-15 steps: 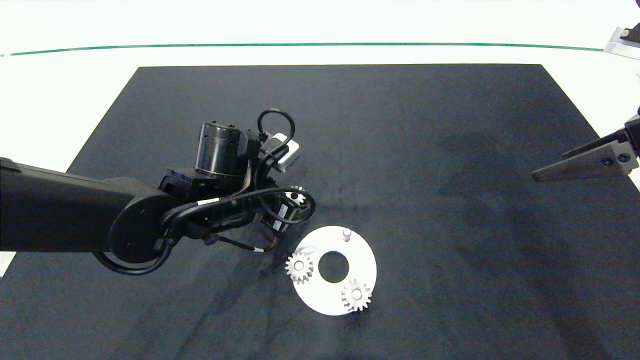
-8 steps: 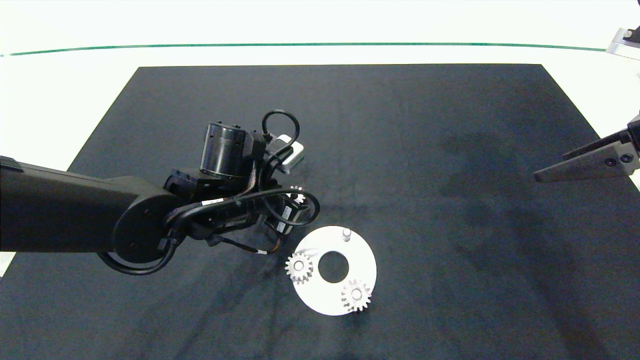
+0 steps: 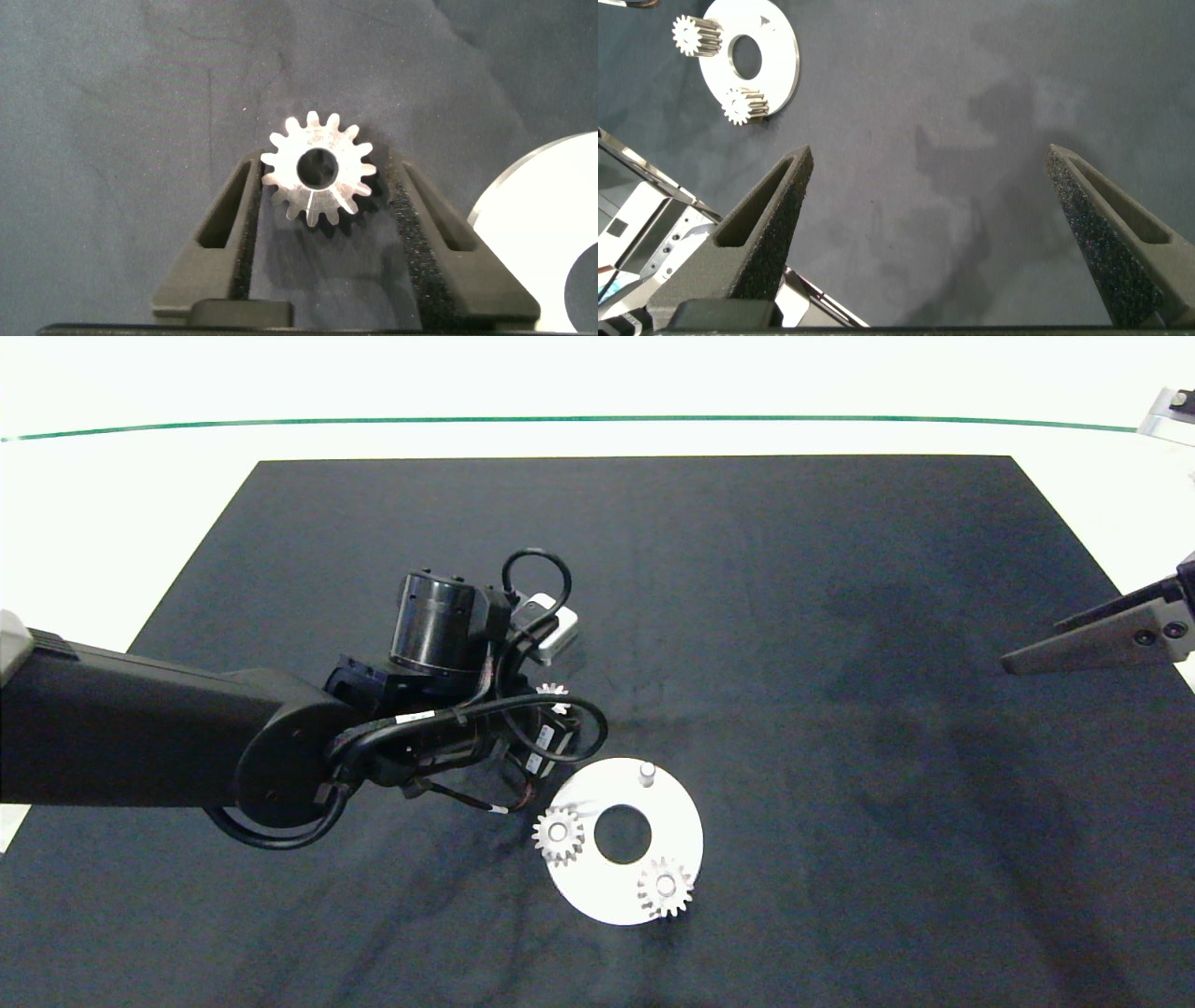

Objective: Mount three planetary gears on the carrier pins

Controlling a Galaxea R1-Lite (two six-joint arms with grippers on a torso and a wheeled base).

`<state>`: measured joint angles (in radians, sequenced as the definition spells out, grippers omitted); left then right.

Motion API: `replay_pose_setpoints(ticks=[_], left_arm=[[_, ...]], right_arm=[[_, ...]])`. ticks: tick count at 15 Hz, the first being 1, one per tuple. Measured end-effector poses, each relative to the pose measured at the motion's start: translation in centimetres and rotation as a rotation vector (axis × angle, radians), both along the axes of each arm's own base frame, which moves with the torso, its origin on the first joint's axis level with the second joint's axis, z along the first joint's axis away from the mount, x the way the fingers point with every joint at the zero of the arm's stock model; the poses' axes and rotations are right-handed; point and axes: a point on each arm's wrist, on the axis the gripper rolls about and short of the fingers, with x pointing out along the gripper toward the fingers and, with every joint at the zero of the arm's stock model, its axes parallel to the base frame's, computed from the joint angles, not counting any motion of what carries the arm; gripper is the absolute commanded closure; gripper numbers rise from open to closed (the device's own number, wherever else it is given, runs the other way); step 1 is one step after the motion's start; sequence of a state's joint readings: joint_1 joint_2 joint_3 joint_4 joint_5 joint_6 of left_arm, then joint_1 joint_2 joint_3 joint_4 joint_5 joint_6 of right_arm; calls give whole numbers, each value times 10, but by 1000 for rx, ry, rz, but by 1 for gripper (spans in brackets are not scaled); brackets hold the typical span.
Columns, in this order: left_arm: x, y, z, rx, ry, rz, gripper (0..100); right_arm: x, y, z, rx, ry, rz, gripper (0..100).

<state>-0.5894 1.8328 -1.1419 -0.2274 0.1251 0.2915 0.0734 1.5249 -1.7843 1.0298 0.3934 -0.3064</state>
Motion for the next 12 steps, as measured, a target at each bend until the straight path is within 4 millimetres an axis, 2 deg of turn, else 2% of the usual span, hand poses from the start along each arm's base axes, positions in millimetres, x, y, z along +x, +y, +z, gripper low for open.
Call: replay_pose_setpoints(ticks=[12], left_arm=[[1,0,-1,4,3,1,79]], right_arm=[[0,-1,0,0,2,-3,0]])
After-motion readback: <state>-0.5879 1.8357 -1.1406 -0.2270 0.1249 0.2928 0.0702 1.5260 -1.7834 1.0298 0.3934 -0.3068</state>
